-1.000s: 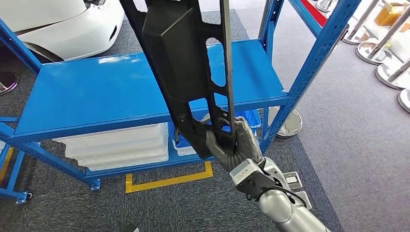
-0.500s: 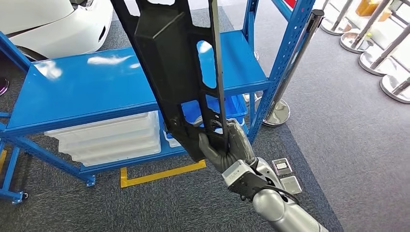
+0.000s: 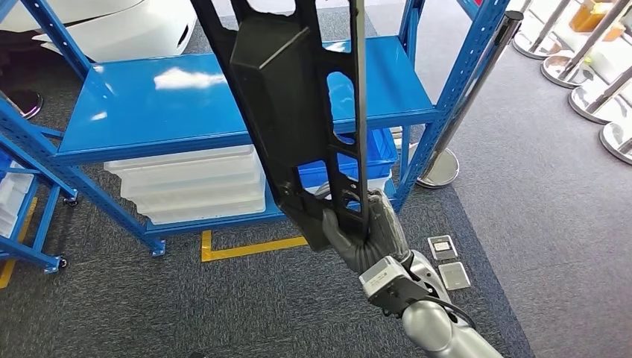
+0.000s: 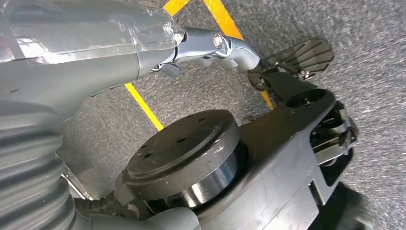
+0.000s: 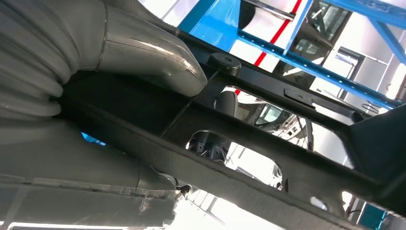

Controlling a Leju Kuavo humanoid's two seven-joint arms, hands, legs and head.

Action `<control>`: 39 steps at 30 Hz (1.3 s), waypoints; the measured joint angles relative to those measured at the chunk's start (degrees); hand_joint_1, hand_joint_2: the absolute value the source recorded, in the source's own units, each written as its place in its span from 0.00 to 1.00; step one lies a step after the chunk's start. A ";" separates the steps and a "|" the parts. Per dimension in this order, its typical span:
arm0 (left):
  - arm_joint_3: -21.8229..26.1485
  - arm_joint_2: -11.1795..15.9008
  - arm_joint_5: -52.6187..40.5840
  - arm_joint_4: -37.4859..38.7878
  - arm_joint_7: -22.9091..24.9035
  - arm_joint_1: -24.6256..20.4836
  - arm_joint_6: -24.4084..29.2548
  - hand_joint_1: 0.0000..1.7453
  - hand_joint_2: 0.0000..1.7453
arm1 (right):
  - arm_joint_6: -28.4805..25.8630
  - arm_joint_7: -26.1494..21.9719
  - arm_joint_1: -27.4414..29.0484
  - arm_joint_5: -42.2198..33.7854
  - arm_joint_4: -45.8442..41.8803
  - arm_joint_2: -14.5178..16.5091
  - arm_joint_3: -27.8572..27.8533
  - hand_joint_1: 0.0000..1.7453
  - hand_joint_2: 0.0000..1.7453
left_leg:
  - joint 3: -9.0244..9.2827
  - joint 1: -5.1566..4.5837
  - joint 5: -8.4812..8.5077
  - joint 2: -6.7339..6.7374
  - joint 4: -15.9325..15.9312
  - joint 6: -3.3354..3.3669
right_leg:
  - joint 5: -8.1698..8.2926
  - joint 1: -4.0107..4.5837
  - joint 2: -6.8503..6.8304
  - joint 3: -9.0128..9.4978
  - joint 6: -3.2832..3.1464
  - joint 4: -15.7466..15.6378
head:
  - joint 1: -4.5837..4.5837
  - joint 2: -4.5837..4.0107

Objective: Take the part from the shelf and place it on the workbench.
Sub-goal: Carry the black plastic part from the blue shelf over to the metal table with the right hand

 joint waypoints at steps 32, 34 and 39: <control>-0.95 -0.14 3.18 0.11 0.13 -0.03 0.22 0.00 1.00 | 0.42 -1.88 -0.82 -0.89 0.32 0.26 0.02 1.00 1.00 | -1.11 0.35 0.34 -0.03 1.22 -0.92 | -1.65 -0.23 -0.09 1.66 0.39 -2.47 | 1.30 0.00; -0.96 -0.11 3.43 0.14 0.11 0.00 0.22 0.00 1.00 | 0.42 -2.04 -0.94 -1.00 0.38 0.27 0.02 1.00 1.00 | -1.32 0.40 1.29 -0.05 0.97 -1.74 | -2.02 -0.10 -0.11 2.27 -0.31 -4.57 | 1.23 0.00; -1.16 -0.05 4.08 0.16 0.11 0.10 0.25 0.00 1.00 | 0.56 -2.63 -0.94 -1.52 0.60 0.57 0.02 1.00 1.00 | -4.89 0.91 -7.56 -0.21 11.18 -3.31 | 0.72 -0.42 -0.40 -0.08 -1.81 -4.88 | -0.05 0.00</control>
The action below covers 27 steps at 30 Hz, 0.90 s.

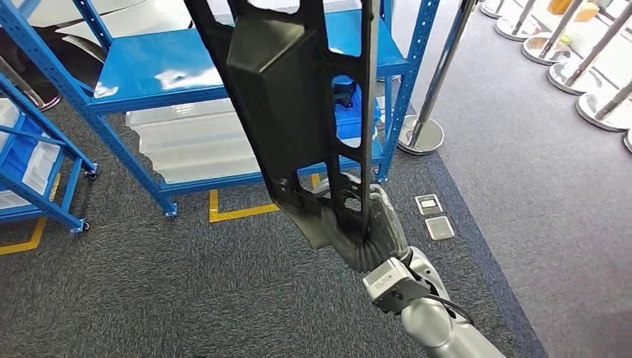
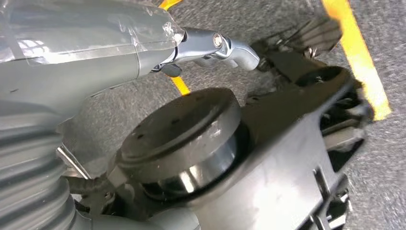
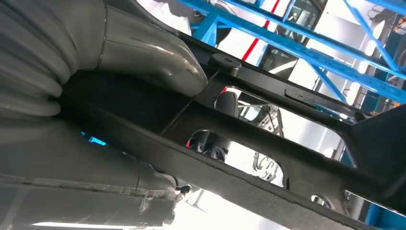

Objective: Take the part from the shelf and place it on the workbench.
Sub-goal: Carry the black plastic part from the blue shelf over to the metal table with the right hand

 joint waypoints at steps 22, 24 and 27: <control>-1.66 0.01 1.00 0.08 -0.16 -0.24 0.38 0.00 1.00 | 0.49 -0.86 0.88 -3.52 1.46 0.22 0.00 1.00 1.00 | 9.11 0.01 3.42 2.80 -10.46 2.27 | 0.81 -0.18 -1.91 -3.51 3.12 4.15 | 1.65 0.00; -1.75 0.02 1.02 0.09 -0.17 -0.24 0.45 0.00 1.00 | 0.48 -0.90 0.90 -3.54 1.46 0.20 0.00 1.00 1.00 | 8.96 -0.24 3.50 3.37 -10.24 1.65 | 1.15 0.15 -2.34 -2.88 2.51 1.87 | 1.56 0.00; -2.05 0.02 1.02 0.10 -0.17 -0.35 0.50 0.00 1.00 | 0.47 -0.91 0.93 -3.55 1.46 0.15 0.00 1.00 1.00 | 8.77 -0.05 3.02 3.47 -9.70 0.57 | 1.88 0.16 -0.85 -3.35 1.39 1.48 | 1.12 0.00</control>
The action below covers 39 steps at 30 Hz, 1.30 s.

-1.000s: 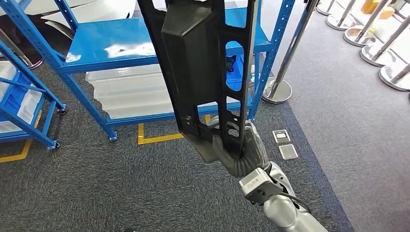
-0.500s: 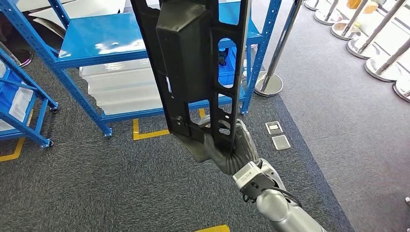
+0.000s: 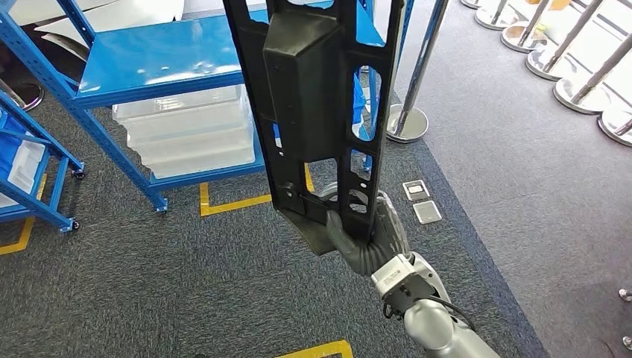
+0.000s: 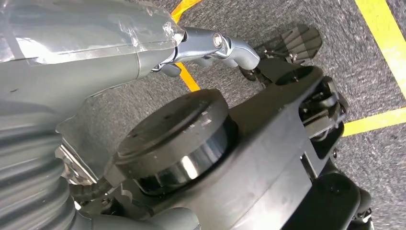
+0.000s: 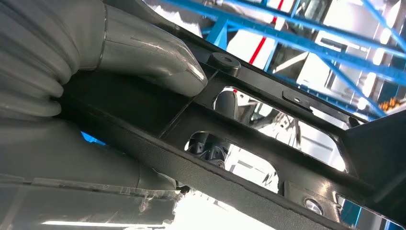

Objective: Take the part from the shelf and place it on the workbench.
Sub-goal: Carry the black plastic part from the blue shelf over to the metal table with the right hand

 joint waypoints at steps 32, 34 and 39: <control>-2.02 0.33 1.96 0.09 -0.26 -0.33 0.26 0.00 1.00 | -1.08 1.72 0.15 4.48 0.28 0.01 0.00 1.00 1.00 | -0.97 0.44 -1.62 -5.13 2.14 -0.40 | 0.47 -0.77 1.47 0.14 -0.06 -0.43 | -0.67 0.00; -2.03 0.33 2.04 0.09 -0.28 -0.35 0.26 0.00 1.00 | -1.11 1.73 0.15 4.47 0.30 0.02 0.00 1.00 1.00 | -4.05 0.46 -5.40 -4.53 9.09 -0.72 | 0.55 -0.67 0.61 0.07 -0.43 -0.54 | -1.48 0.00; -2.05 0.33 2.21 0.09 -0.35 -0.18 0.26 0.00 1.00 | -1.11 1.77 0.16 4.57 0.42 0.04 0.00 1.00 1.00 | -3.70 0.40 -3.30 -3.43 9.16 -0.56 | 0.35 -0.35 -1.58 0.05 -0.51 -0.23 | -2.75 0.00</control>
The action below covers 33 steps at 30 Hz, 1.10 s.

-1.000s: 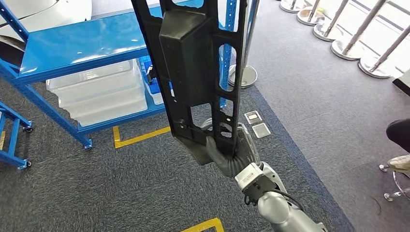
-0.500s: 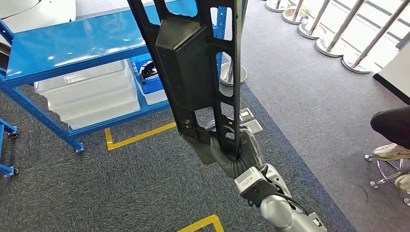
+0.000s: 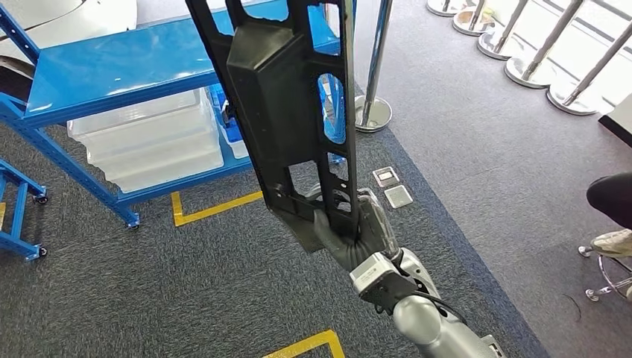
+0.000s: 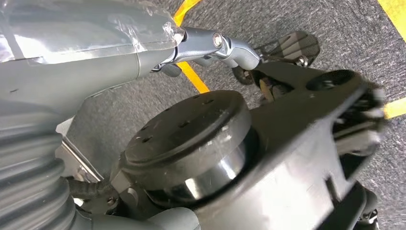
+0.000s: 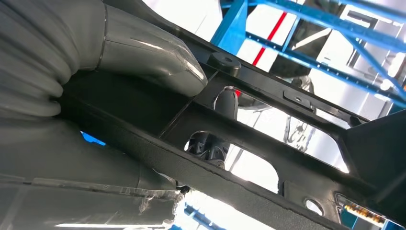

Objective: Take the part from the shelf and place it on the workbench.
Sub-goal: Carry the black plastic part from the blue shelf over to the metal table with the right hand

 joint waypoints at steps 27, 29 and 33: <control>-2.69 0.11 1.33 0.09 -0.68 -0.56 0.22 0.00 1.00 | -1.97 1.67 0.49 0.93 0.04 -0.04 0.00 1.00 1.00 | -4.19 -0.08 -2.17 -1.30 4.19 -0.02 | -0.29 -0.29 1.55 0.32 -0.05 -0.26 | 0.39 0.00; -2.75 0.11 1.53 0.09 -0.68 -0.53 0.23 0.00 1.00 | -1.97 1.87 0.58 0.94 0.04 -0.04 0.00 1.00 1.00 | -4.24 -0.01 -1.58 -0.75 4.91 -0.03 | -0.42 -0.19 0.06 0.32 -0.05 -0.17 | -0.05 0.00; -2.78 0.13 1.87 0.09 -0.74 -0.66 0.62 0.00 1.00 | -1.86 1.99 0.62 0.99 0.02 -0.03 0.00 1.00 1.00 | 2.62 -0.68 3.82 2.84 -8.23 0.95 | -0.89 0.16 -2.44 0.63 0.52 0.09 | -0.91 0.00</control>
